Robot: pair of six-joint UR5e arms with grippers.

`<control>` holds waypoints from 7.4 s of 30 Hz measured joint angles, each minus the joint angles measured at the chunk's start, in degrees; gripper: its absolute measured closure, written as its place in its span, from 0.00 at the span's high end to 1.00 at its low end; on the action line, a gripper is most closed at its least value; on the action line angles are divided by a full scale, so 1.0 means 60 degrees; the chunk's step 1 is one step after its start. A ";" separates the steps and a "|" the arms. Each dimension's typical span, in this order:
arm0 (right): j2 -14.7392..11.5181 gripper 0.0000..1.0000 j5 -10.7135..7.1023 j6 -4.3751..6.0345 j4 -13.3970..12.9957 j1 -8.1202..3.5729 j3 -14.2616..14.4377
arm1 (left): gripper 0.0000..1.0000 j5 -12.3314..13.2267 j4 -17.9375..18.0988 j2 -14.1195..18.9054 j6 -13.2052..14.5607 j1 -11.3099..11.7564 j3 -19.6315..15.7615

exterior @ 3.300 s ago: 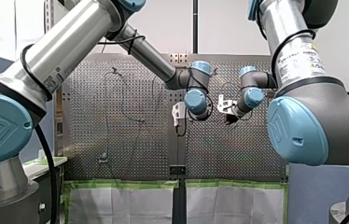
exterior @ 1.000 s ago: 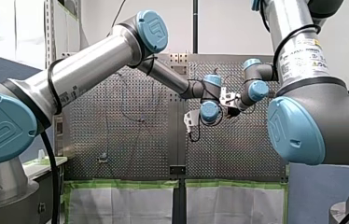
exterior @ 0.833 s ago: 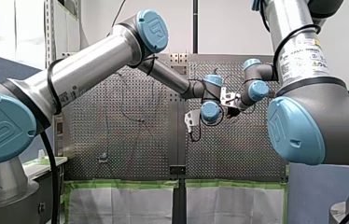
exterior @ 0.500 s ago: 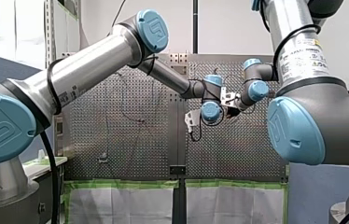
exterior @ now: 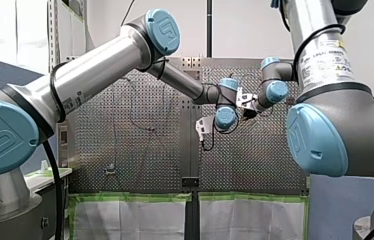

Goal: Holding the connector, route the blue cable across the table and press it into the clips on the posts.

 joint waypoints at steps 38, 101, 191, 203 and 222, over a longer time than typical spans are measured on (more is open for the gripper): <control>-0.2132 0.00 -0.1076 0.0659 0.1093 -0.0448 -0.0893 | 0.00 -0.0642 -0.0552 0.2646 0.0280 -0.0076 0.0000; -0.1175 0.00 -0.1763 0.0912 0.0995 -0.1162 -0.1964 | 1.00 0.1735 -0.0393 0.1464 0.0389 0.1004 0.1334; -0.1131 0.00 -0.1783 0.0883 0.1066 -0.0937 -0.1952 | 1.00 0.1364 0.2678 0.7708 -0.0902 -0.0096 -0.5923; -0.1131 0.00 -0.1783 0.0883 0.1069 -0.0930 -0.1952 | 1.00 0.0771 0.3990 0.6408 -0.1521 -0.0011 -0.7231; -0.1129 0.00 -0.1783 0.0883 0.1084 -0.0927 -0.1952 | 1.00 0.0419 0.5901 0.5917 -0.0463 -0.0085 -0.9142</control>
